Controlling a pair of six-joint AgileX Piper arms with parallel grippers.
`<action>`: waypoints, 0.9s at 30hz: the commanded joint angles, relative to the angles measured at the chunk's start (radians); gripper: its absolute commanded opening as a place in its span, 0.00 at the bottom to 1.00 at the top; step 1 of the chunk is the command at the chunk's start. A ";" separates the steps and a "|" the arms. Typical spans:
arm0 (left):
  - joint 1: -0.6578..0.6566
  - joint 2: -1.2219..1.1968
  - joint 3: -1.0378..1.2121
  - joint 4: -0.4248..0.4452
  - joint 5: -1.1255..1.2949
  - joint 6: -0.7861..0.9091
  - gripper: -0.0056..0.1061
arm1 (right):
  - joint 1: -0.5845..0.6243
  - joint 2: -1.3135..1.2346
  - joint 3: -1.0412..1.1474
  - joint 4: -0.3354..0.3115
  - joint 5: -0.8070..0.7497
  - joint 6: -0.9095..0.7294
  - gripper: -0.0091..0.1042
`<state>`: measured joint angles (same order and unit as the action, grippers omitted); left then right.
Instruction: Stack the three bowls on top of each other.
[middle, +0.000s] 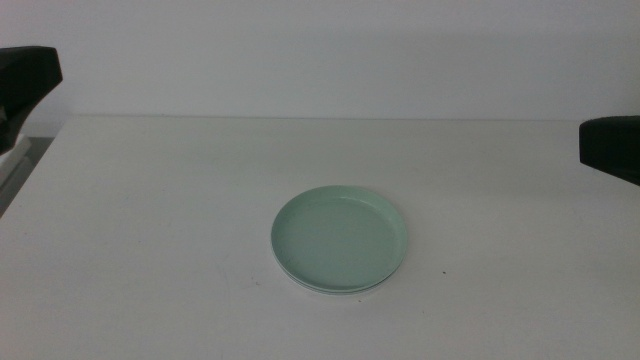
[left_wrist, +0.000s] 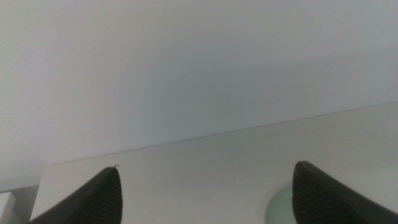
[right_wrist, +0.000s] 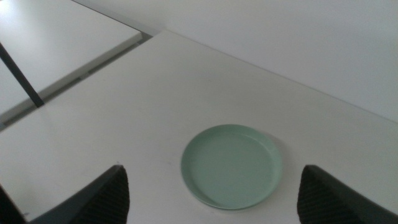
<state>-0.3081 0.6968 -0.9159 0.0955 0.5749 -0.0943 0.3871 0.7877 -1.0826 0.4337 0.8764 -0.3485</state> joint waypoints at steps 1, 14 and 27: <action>-0.001 -0.005 0.007 0.001 -0.017 -0.012 0.89 | 0.002 -0.003 0.006 -0.044 -0.009 -0.009 0.90; -0.001 -0.005 0.015 -0.028 -0.037 -0.009 0.89 | 0.002 -0.014 0.021 -0.381 -0.550 -0.009 0.90; 0.097 -0.104 0.324 -0.152 -0.340 -0.009 0.89 | -0.241 -0.117 0.362 -0.315 -0.716 -0.009 0.90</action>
<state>-0.2424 0.6206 -0.6383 -0.0212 0.2784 -0.0963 0.2058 0.6976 -0.7632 0.0875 0.1978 -0.3485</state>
